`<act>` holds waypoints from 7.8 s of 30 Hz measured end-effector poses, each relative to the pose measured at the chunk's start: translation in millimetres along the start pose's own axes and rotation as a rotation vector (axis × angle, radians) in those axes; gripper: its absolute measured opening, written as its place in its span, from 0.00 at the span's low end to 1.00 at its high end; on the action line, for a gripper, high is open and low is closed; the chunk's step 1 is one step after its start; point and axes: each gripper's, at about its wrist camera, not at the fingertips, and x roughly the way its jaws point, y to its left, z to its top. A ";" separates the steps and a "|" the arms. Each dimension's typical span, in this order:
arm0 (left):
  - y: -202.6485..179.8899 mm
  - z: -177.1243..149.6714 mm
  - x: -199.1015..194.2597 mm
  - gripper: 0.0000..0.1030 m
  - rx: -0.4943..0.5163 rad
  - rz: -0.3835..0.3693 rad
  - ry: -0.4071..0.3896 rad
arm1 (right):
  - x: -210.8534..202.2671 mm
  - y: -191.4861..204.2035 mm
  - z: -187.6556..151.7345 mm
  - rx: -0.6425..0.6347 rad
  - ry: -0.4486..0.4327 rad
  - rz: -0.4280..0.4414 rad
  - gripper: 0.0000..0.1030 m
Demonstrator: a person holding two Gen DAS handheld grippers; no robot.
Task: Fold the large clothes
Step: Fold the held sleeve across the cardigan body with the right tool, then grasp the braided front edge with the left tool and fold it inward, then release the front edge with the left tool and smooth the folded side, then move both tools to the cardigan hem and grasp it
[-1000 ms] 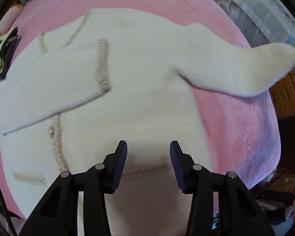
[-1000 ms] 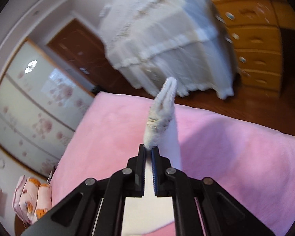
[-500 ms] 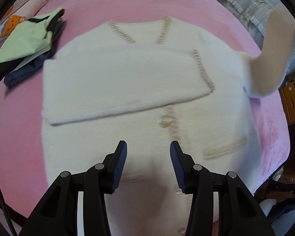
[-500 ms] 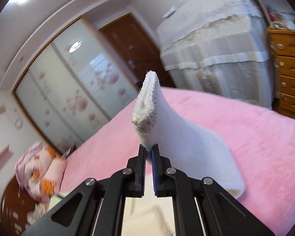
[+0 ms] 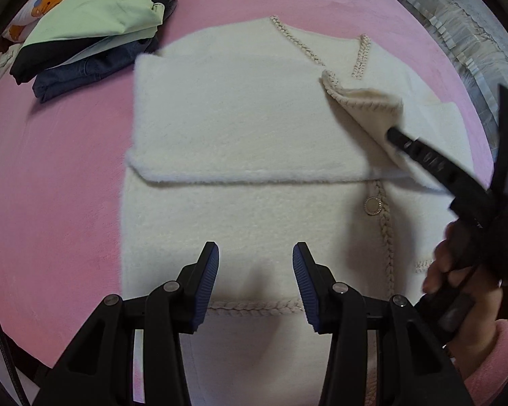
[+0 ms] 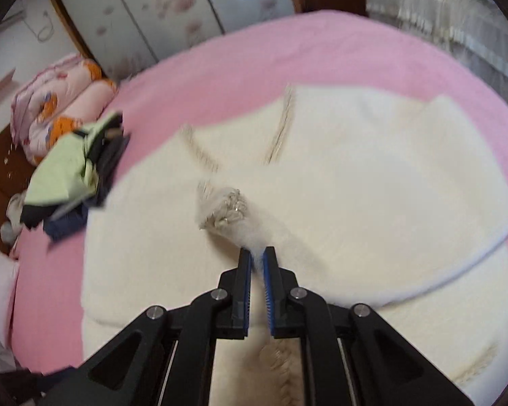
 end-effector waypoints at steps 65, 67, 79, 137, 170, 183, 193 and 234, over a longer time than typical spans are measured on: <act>-77.5 89.5 55.7 0.09 -0.317 -0.001 -0.272 | -14.3 -87.0 41.8 -0.097 0.156 0.210 0.27; -75.5 87.3 64.5 0.09 -0.331 0.019 -0.248 | 0.4 -90.3 38.8 -0.084 0.199 0.192 0.24; -74.6 82.2 71.2 0.10 -0.333 0.039 -0.194 | 11.6 -188.9 35.2 0.034 0.239 0.029 0.00; -94.2 176.8 127.4 0.18 -0.285 0.232 -0.184 | 57.3 -312.3 146.2 0.367 0.014 0.011 0.00; -130.5 83.2 93.9 0.23 -0.189 0.204 -0.119 | -14.0 -259.2 51.7 0.089 0.119 0.037 0.00; -100.0 -11.4 52.5 0.26 -0.237 0.170 -0.112 | -81.4 -213.7 -27.5 0.092 0.064 -0.011 0.01; -21.8 -119.2 9.0 0.28 -0.300 0.203 -0.087 | -142.4 -210.6 -108.0 0.209 0.099 -0.068 0.02; 131.5 -231.3 44.6 0.83 -0.254 0.168 0.157 | -134.3 -288.2 -220.0 0.537 0.385 -0.163 0.63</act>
